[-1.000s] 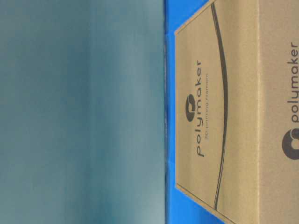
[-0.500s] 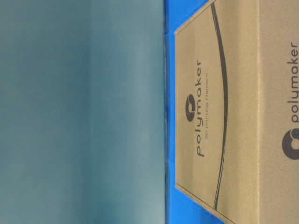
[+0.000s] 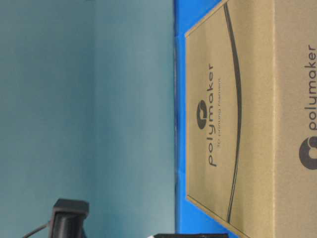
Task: Lift up the cardboard box by clamping it between your arms.
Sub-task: 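Move both grippers inward toward the left and right sides of the box, then press both grippers against the box sides and lift it upward, then hold the box clamped between both grippers, raising it higher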
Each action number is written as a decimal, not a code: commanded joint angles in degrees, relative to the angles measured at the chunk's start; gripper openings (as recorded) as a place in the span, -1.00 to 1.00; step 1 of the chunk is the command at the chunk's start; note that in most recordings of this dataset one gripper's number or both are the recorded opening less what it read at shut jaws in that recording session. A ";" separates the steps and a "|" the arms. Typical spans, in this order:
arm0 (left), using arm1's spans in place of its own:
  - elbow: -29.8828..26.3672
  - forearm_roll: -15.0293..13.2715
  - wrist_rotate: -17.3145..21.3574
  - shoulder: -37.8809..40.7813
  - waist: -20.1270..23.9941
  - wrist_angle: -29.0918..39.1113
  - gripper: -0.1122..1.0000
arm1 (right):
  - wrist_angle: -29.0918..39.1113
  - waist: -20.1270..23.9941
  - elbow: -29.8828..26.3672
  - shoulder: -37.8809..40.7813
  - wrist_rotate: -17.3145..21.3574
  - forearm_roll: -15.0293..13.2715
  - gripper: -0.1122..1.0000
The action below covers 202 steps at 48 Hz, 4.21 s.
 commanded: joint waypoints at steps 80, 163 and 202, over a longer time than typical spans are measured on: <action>-18.54 0.09 2.99 -2.02 1.05 15.12 0.80 | 16.26 0.62 -20.30 -1.23 -0.35 -0.18 0.98; -49.57 0.44 10.11 -4.92 -0.35 41.13 0.80 | 47.64 1.93 -48.69 -7.73 -6.59 -0.35 0.98; -33.05 0.62 10.11 -2.81 -0.35 27.60 0.80 | 31.55 1.85 -31.46 -6.68 -6.68 -0.97 0.98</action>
